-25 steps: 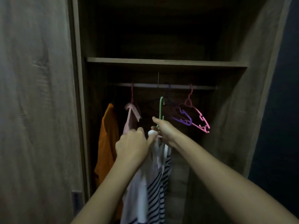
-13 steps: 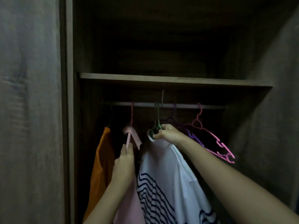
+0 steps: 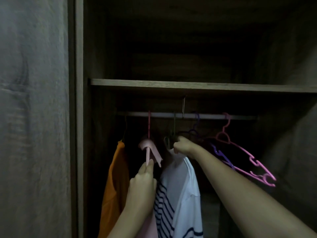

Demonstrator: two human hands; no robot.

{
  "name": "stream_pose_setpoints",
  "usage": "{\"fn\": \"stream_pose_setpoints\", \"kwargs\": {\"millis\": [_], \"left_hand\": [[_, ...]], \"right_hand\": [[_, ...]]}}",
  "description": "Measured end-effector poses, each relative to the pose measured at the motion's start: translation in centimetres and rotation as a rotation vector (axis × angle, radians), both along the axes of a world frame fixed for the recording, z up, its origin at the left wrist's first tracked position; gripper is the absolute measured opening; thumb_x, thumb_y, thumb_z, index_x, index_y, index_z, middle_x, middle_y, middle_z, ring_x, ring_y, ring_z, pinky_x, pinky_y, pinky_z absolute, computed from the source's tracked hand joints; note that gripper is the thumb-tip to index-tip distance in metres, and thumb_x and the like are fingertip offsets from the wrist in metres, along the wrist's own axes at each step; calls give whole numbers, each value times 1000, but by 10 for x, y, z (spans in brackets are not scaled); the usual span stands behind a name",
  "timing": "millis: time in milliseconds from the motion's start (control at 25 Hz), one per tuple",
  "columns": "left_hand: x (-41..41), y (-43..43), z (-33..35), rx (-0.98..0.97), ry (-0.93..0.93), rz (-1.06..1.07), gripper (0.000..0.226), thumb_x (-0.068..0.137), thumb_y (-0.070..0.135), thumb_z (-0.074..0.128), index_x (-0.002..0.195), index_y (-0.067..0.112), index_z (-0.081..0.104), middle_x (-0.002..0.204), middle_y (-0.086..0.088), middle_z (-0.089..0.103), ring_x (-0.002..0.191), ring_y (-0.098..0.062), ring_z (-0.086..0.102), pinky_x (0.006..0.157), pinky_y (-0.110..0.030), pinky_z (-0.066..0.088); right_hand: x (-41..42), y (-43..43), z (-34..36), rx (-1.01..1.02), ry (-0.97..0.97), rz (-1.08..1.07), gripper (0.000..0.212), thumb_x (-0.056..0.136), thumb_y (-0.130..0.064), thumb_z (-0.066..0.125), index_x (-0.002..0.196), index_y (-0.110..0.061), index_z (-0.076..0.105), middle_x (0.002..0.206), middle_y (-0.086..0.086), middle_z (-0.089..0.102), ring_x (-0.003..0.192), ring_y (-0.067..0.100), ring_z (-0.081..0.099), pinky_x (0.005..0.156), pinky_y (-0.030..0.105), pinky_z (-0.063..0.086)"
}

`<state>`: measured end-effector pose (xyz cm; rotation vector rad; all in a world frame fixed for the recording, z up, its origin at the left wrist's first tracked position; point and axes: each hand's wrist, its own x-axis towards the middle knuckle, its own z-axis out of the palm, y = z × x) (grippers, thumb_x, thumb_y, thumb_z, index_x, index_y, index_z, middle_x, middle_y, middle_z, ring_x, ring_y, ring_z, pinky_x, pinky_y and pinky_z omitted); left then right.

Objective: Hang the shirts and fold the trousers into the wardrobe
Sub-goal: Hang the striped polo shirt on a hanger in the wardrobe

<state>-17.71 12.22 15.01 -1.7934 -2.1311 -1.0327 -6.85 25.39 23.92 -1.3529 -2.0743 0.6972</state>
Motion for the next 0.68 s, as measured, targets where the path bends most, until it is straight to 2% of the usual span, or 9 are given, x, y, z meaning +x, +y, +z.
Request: {"fn": "stream_pose_setpoints", "kwargs": {"millis": [80,160,240,320,440,520,680], "left_hand": [[1,0,-1,2,-21,-18,61,94,15,44,149,22,17,154,-5,25,128,-23,46,98,-34,42],[3,-5,-2,27,-54,-27,61,96,22,44,149,25,14,157,-6,19,133,-24,41,102,-36,40],[8,-13,-3,55,-79,-25,64,97,32,41,150,25,7,159,-2,8,142,-21,25,108,-35,33],[16,-24,-6,104,-85,-40,65,98,34,40,150,21,5,159,-1,8,145,-16,12,112,-30,26],[32,-50,-17,152,-126,-34,60,98,31,39,150,16,12,158,-4,16,145,-15,13,112,-28,24],[39,-72,-34,141,-118,42,59,98,32,40,149,14,17,157,-6,18,145,-18,16,113,-29,24],[34,-127,-75,39,-88,181,59,98,33,38,149,10,17,157,-8,17,146,-23,12,115,-35,20]], "right_hand": [[2,2,-2,32,-44,-24,26,81,6,46,62,-11,48,63,7,48,61,20,53,41,14,36],[6,-5,2,97,-131,-31,5,78,-6,57,82,-8,60,86,12,61,90,28,62,63,22,47],[15,-16,7,181,-219,-64,36,79,-15,61,114,-4,57,119,20,55,115,34,53,88,30,47],[23,-34,7,318,-179,-37,53,82,-11,56,132,-1,43,133,24,42,127,38,40,103,34,38],[38,-75,-11,432,-103,132,65,82,2,47,144,-3,30,139,18,38,132,32,36,110,32,30],[43,-104,-35,451,-72,224,64,83,6,42,145,-6,28,142,12,37,134,25,34,111,30,28],[27,-150,-91,498,-69,436,51,93,-5,39,143,-8,33,140,10,41,131,23,38,112,32,29]]}}
